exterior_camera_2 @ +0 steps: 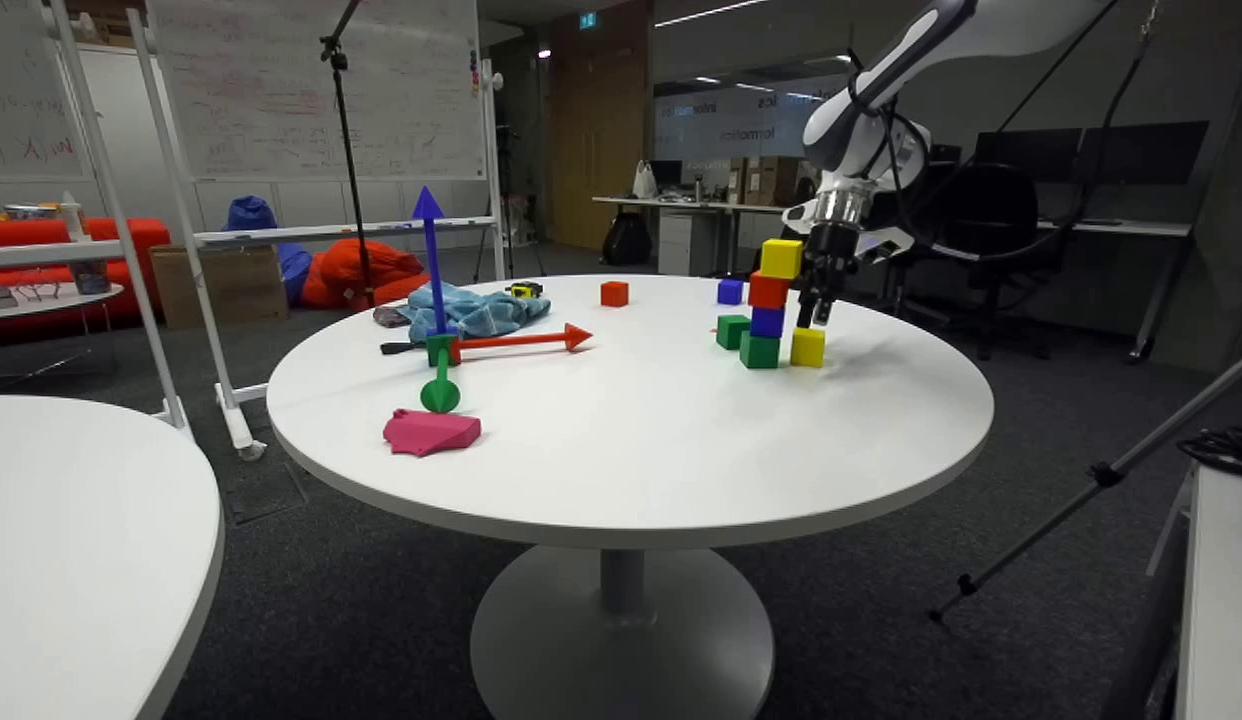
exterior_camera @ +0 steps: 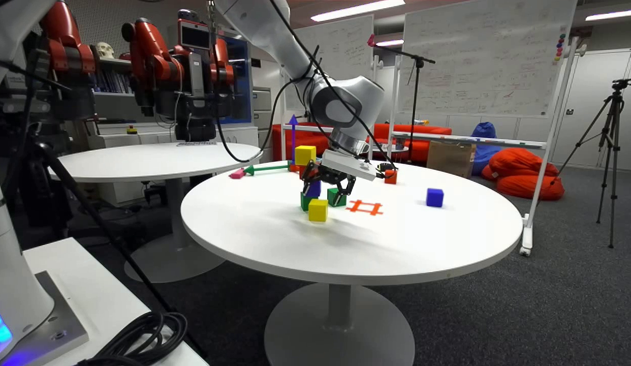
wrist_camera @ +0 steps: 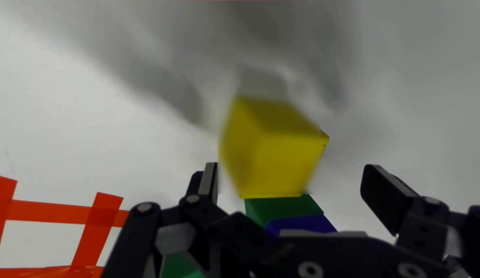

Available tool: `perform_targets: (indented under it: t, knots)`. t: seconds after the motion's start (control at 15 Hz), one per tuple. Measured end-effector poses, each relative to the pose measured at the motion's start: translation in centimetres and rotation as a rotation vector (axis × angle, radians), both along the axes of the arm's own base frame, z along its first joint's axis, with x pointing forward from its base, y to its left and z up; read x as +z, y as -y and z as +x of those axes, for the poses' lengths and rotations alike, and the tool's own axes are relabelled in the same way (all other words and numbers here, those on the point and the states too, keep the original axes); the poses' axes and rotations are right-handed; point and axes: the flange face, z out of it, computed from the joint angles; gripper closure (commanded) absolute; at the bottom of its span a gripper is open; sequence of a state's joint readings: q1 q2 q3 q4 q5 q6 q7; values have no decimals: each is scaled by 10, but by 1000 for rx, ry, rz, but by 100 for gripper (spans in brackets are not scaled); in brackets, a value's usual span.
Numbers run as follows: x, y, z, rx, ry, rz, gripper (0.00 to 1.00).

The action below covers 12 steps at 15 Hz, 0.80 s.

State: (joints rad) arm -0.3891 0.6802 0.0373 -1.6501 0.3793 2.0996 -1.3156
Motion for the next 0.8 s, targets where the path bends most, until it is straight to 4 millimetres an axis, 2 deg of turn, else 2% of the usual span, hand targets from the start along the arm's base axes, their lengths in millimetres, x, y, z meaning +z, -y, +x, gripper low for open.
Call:
perform_targets:
  t: [0.47,0.8]
  knots:
    - [-1,0,0,0,-1,1,0]
    - [-9,-4,0,9,-11,6,0]
